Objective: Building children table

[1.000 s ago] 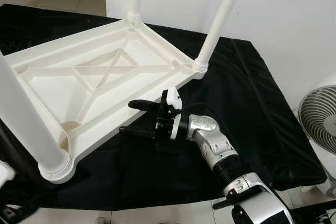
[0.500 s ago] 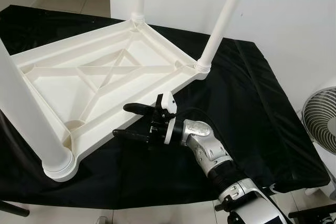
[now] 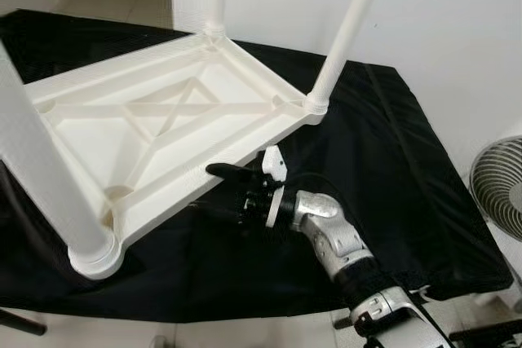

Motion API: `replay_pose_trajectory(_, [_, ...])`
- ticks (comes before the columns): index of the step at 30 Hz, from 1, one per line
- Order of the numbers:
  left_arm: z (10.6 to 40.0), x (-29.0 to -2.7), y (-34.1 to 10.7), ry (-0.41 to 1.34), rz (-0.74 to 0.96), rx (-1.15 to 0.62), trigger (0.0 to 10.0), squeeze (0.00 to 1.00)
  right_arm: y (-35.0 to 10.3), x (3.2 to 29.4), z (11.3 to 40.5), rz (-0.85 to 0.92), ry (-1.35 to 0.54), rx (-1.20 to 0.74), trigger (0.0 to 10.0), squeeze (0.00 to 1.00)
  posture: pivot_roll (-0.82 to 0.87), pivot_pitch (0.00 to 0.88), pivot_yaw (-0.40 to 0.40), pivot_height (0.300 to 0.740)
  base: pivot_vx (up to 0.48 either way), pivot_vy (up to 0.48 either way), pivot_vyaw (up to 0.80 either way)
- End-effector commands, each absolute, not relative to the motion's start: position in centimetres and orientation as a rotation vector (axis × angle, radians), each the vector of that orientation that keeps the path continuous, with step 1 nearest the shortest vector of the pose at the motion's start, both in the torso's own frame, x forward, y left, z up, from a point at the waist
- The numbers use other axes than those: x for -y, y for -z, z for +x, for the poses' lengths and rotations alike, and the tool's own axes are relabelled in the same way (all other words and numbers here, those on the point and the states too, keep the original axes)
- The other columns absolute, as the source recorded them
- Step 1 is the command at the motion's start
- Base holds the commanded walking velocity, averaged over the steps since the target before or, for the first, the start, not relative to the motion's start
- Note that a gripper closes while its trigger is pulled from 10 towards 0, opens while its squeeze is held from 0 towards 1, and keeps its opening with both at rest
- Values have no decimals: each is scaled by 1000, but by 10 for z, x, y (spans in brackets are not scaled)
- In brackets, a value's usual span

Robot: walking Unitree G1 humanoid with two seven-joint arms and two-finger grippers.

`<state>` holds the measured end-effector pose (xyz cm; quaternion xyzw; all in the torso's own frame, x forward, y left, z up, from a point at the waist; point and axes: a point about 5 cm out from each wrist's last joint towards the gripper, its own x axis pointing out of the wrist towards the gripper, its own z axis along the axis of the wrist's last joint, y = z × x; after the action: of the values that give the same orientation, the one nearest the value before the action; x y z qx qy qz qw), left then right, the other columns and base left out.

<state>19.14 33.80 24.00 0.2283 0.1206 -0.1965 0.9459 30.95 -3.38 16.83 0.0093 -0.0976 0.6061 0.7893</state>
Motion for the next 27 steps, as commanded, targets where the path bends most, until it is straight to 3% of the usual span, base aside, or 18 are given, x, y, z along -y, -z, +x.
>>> replay_pose_trajectory(1, [206,-335,-239,170,412,-145,10000,0,-162,49,313,19,-1202,184,10000,0,259,123,-130,740,0,0,0])
replay_pose_trajectory(7, [228,-305,-234,231,293,-46,10000,0,-158,64,326,0,-988,169,10000,0,229,124,-114,740,0,0,0])
replay_pose_trajectory(11, [248,-266,-231,325,169,41,10000,0,-156,80,336,-24,-806,156,10000,0,192,136,-87,740,0,0,0])
replay_pose_trajectory(19, [258,-238,-229,385,89,66,10000,0,-157,86,331,-34,-784,160,10000,0,177,142,-76,740,0,0,0])
replay_pose_trajectory(23, [260,-203,-226,450,33,80,10000,0,-156,92,331,-58,-730,154,10000,0,155,145,-66,740,0,0,0])
replay_pose_trajectory(27, [264,-188,-228,457,-18,97,10000,0,-157,95,331,-55,-723,158,10000,0,155,145,-66,740,0,0,0])
